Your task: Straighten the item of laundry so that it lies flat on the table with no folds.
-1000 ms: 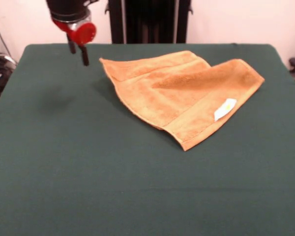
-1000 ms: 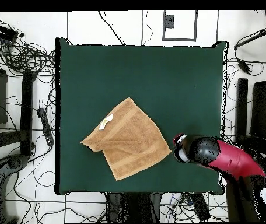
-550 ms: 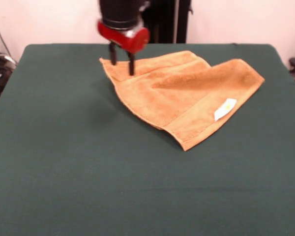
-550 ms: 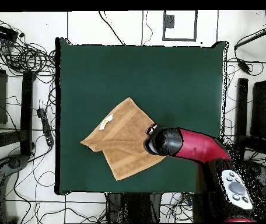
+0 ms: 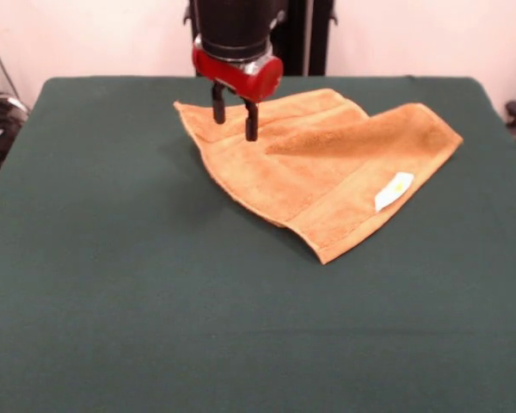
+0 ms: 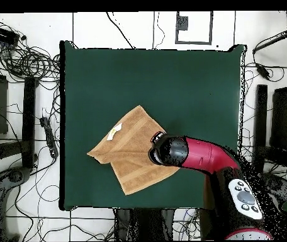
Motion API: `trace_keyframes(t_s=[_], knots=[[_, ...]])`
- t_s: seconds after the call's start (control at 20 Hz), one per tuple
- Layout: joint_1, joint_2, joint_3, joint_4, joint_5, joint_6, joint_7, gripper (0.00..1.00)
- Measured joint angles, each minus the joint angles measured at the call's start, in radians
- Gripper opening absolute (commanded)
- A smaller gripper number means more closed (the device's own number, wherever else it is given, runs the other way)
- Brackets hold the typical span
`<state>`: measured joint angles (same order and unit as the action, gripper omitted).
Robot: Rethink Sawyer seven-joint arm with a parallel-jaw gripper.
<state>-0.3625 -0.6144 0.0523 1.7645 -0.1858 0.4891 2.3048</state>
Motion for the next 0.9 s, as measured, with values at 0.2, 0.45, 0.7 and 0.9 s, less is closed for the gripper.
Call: trace_keyframes(t_s=[0.2,0.45,0.7,0.9], knots=[[0.000,0.058,-0.007,-0.006,0.000,-0.057,0.000,1.00],[0.036,0.137,-0.030,-0.012,0.017,-0.138,0.000,1.00],[0.108,0.175,-0.055,-0.012,0.074,-0.157,0.000,1.00],[0.167,0.189,-0.076,-0.024,0.131,-0.158,0.000,1.00]])
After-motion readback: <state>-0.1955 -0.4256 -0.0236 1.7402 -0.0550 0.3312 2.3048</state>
